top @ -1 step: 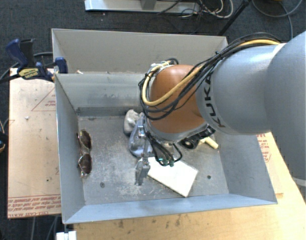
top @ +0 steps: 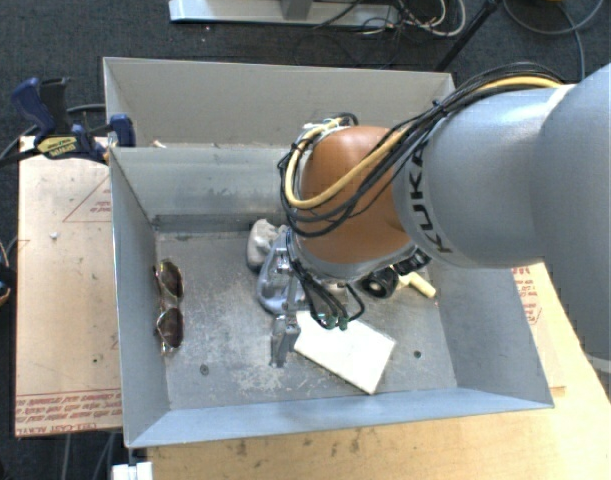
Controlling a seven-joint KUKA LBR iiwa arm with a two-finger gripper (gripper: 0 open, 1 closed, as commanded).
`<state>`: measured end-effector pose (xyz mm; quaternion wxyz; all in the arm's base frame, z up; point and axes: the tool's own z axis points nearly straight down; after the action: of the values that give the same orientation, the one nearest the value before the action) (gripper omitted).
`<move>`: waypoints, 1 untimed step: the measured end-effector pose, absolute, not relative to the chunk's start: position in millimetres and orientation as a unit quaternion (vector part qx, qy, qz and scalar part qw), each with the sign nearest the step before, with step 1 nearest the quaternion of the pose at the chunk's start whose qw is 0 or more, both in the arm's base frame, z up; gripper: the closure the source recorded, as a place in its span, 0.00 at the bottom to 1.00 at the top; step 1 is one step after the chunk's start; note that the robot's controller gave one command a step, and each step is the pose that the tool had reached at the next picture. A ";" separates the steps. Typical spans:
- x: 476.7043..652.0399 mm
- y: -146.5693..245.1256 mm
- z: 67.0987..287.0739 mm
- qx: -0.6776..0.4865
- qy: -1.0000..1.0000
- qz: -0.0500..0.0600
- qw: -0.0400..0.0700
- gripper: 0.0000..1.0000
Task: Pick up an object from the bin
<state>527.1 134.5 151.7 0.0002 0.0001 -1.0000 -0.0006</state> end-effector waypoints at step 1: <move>525.2 118.0 136.6 0.050 -0.999 -0.002 -0.004 0.00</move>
Offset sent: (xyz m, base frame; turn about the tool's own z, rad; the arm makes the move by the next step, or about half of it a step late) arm 0.0317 -0.0449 -0.0770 -0.4009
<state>525.2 118.0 136.6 -0.0035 0.0502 -0.9987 -0.0022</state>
